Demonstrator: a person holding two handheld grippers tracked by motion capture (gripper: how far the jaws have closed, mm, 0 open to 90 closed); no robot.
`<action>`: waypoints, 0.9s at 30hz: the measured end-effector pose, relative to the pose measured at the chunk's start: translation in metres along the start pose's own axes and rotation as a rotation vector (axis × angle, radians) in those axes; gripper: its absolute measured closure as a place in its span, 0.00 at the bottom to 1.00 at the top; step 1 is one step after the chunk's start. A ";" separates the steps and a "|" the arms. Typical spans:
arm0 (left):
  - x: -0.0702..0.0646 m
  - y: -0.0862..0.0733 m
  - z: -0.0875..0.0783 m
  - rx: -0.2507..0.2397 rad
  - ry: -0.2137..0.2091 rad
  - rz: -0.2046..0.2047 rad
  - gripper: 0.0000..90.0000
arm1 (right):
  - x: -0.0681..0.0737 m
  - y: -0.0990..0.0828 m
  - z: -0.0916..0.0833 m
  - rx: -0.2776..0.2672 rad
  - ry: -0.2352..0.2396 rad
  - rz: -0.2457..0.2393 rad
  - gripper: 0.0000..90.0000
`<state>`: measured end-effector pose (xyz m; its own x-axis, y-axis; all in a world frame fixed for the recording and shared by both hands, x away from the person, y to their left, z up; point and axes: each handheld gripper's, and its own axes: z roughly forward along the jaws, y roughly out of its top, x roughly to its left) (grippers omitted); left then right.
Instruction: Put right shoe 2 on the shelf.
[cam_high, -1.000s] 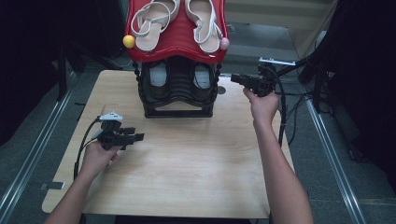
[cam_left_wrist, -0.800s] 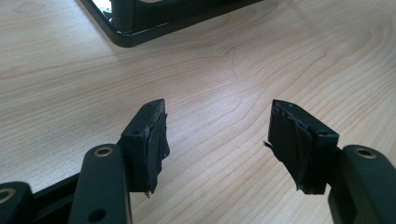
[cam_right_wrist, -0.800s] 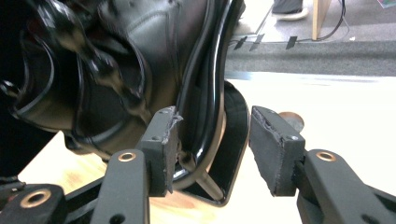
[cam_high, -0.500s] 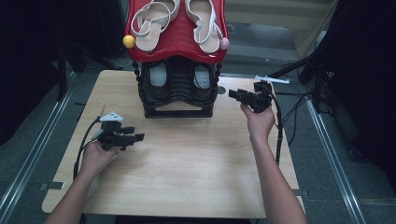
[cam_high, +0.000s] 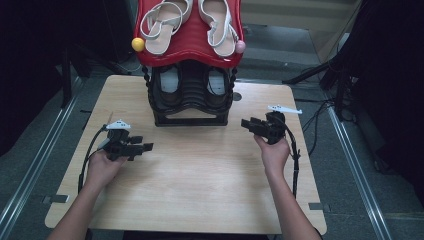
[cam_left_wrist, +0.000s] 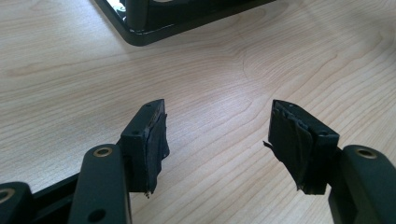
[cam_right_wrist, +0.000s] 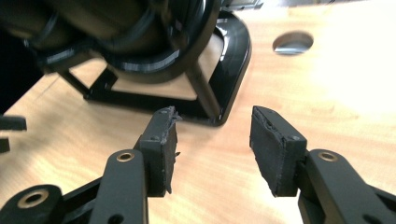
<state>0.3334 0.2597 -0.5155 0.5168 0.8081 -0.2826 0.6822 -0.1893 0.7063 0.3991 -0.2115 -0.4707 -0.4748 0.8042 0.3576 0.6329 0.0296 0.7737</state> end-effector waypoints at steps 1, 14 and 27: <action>0.000 0.000 0.000 -0.001 0.002 0.001 0.41 | 0.000 -0.004 0.000 -0.001 0.006 0.003 0.58; 0.001 0.001 -0.003 -0.024 -0.007 -0.006 0.41 | -0.006 -0.037 0.008 0.031 0.007 0.011 0.59; 0.001 0.001 -0.003 -0.022 0.005 -0.014 0.36 | -0.009 -0.045 0.008 0.029 0.023 0.021 0.59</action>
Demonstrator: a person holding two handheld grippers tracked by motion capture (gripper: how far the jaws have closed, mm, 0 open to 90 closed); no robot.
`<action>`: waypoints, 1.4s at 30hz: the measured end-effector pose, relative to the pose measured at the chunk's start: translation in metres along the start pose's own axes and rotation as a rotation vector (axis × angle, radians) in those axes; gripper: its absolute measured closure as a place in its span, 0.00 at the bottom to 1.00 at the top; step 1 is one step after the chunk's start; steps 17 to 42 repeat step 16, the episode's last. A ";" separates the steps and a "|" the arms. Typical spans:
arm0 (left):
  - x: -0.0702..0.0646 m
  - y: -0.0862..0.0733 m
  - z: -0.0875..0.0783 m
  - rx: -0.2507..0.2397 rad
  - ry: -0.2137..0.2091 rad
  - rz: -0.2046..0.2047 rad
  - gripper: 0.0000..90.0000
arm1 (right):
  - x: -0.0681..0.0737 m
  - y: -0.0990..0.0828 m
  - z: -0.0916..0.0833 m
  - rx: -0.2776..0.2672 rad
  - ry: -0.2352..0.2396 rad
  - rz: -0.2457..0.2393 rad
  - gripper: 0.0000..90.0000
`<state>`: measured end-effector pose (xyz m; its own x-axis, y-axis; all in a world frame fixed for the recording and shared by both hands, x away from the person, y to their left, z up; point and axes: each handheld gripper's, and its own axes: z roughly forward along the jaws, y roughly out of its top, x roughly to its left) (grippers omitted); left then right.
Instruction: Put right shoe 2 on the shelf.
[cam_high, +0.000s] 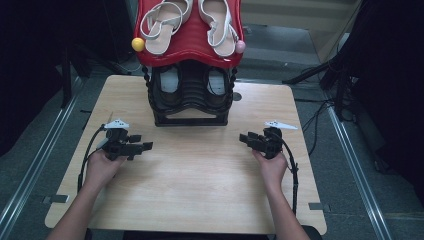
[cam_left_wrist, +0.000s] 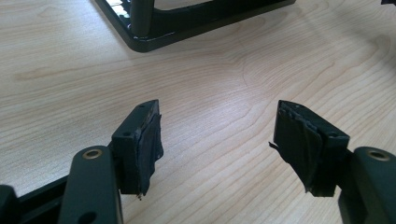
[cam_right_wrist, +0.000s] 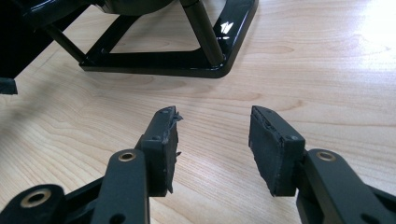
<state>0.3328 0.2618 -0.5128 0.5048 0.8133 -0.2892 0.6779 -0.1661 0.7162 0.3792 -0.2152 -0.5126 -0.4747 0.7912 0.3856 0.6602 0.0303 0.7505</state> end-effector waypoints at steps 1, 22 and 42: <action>0.000 0.000 0.000 0.001 0.005 -0.002 0.35 | 0.000 0.000 0.000 -0.001 0.000 0.000 0.59; 0.000 -0.001 0.006 0.021 0.046 0.018 0.31 | 0.002 -0.001 -0.001 0.003 -0.004 -0.016 0.56; 0.000 -0.001 0.006 0.021 0.046 0.018 0.31 | 0.002 -0.001 -0.001 0.003 -0.004 -0.016 0.56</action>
